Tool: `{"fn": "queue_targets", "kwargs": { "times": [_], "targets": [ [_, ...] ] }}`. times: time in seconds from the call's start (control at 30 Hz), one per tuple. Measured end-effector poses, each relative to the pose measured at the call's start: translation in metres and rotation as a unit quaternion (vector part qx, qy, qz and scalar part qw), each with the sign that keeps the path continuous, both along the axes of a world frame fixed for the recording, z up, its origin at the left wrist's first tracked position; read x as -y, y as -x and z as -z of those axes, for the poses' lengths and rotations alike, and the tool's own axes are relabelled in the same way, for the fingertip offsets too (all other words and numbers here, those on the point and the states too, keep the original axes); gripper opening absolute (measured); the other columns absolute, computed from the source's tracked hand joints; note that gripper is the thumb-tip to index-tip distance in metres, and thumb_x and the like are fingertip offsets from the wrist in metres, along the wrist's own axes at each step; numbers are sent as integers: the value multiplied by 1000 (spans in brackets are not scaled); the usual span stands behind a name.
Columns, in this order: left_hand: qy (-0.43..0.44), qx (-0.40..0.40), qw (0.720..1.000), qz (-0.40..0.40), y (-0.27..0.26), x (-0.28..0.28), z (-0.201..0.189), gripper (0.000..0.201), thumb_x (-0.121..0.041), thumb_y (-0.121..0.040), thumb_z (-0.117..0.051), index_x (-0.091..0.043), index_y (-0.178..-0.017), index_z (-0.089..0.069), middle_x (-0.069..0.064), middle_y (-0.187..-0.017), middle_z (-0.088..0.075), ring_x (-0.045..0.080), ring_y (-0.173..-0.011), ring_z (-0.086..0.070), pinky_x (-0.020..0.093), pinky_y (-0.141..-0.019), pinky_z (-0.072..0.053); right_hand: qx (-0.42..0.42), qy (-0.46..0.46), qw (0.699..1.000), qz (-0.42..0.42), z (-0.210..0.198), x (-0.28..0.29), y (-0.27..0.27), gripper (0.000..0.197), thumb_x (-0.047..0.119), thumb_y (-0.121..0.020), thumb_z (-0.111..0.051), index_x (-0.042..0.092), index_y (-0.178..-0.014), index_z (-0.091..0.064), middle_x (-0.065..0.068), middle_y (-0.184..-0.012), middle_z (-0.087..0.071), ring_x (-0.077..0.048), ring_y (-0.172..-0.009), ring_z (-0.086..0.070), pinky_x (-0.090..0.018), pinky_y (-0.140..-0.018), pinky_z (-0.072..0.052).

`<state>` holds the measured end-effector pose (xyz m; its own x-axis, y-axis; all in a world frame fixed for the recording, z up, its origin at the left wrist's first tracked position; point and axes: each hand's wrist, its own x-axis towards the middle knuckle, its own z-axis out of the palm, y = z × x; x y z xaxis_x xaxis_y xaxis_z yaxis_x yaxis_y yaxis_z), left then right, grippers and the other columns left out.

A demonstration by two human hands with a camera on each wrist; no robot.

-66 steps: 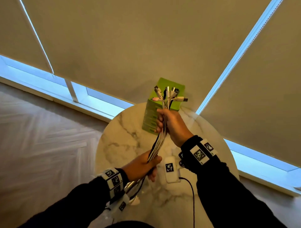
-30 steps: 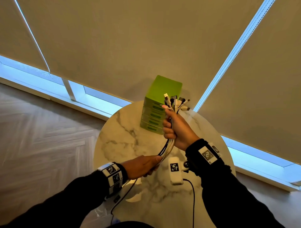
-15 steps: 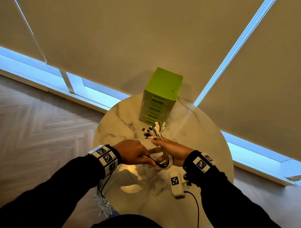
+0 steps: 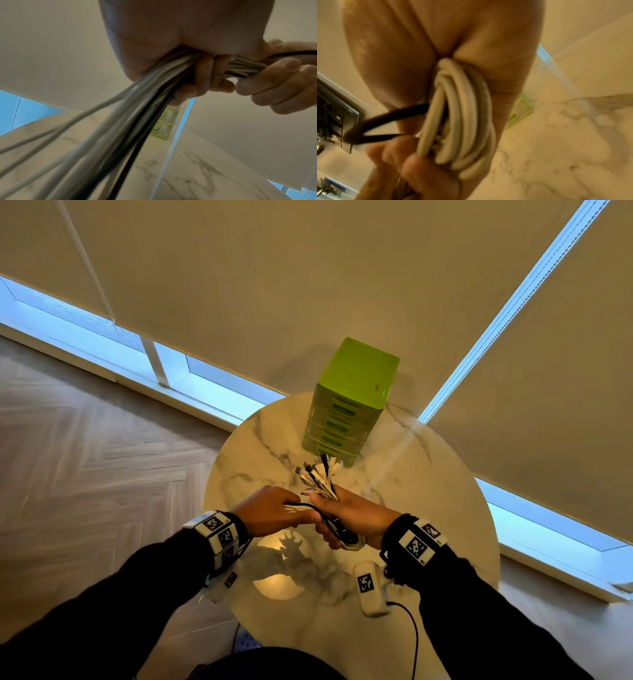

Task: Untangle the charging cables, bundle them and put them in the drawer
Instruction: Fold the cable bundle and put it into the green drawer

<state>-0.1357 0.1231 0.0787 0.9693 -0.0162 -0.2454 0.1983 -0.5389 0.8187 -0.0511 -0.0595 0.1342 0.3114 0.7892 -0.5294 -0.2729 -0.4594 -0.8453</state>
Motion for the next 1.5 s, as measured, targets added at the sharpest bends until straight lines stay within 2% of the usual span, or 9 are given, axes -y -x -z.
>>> {"fn": "queue_targets", "kwargs": {
  "times": [0.33, 0.43, 0.67, 0.87, 1.0, 1.13, 1.23, 1.4, 1.5],
  "targets": [
    [70, -1, 998, -3, 39, -39, 8, 73, -91, -67, -54, -22, -85, -67, -6, -72, -64, 5, -61, -58, 24, -58, -49, 29, -24, 999, 12, -1, -12, 8, 39, 12, -92, -70, 9, -126, -51, -19, -67, -51, -24, -54, -45, -33, -51, -43],
    [-9, 30, 999, 13, 40, -60, -12, 72, -87, -71, -57, -17, -85, -68, 0, -75, -65, 8, -65, -58, 30, -64, -48, 70, -22, 997, -29, 2, -23, 12, 39, 8, -91, -69, 12, -125, -49, -17, -66, -54, -26, -54, -47, -35, -51, -41],
    [-13, 123, 991, -48, 43, -87, -61, 12, -36, -85, -78, -26, -89, -73, -4, -77, -70, 11, -72, -63, 26, -69, -48, 108, -87, 989, 54, -13, -49, 19, 46, 2, -93, -62, 16, -134, -47, -15, -81, -69, -26, -69, -66, -35, -59, -51],
    [43, 59, 990, -117, 47, -79, -33, 25, -37, -99, -59, -14, -100, -69, 5, -81, -71, 12, -72, -68, 35, -74, -51, 66, -160, 982, 76, -22, -42, 14, 56, 1, -91, -60, 15, -143, -43, -19, -90, -69, -28, -62, -58, -33, -58, -49],
    [178, 46, 963, -196, 35, -55, -46, 23, -21, -104, -49, -3, -94, -60, 2, -66, -47, 17, -62, -56, 33, -64, -41, 59, -152, 982, 97, -11, -35, 20, 63, 2, -83, -56, 16, -143, -43, -20, -77, -62, -26, -52, -49, -30, -52, -44],
    [306, 52, 924, -222, 16, -34, -71, 26, -16, -105, -43, -4, -114, -64, 13, -105, -73, 29, -94, -74, 39, -80, -52, 41, -165, 977, 127, -10, -34, 27, 72, -2, -77, -48, 15, -146, -36, -20, -64, -52, -24, -47, -45, -31, -50, -40],
    [393, 71, 888, -229, 2, -17, -84, 26, -10, -102, -43, -3, -108, -67, 17, -109, -74, 31, -99, -72, 43, -92, -56, 41, -145, 979, 140, -10, -34, 31, 71, -1, -75, -47, 12, -143, -34, -19, -59, -51, -23, -43, -43, -31, -48, -37],
    [474, 69, 826, -298, -10, 4, -85, 22, 3, -99, -43, -5, -118, -52, 16, -98, -72, 28, -87, -72, 37, -75, -59, 146, -92, 978, 114, -13, -27, 38, 65, 15, -91, -67, 32, -141, -29, -16, -60, -56, -24, -44, -47, -30, -47, -40],
    [469, 61, 828, -303, -12, 12, -85, 27, 4, -98, -43, 2, -122, -55, 20, -103, -71, 30, -90, -72, 35, -76, -59, 203, -45, 972, 113, -11, -23, 37, 66, 30, -82, -83, 24, -133, -40, -4, -59, -58, -18, -45, -52, -28, -44, -43]
  ]
}}
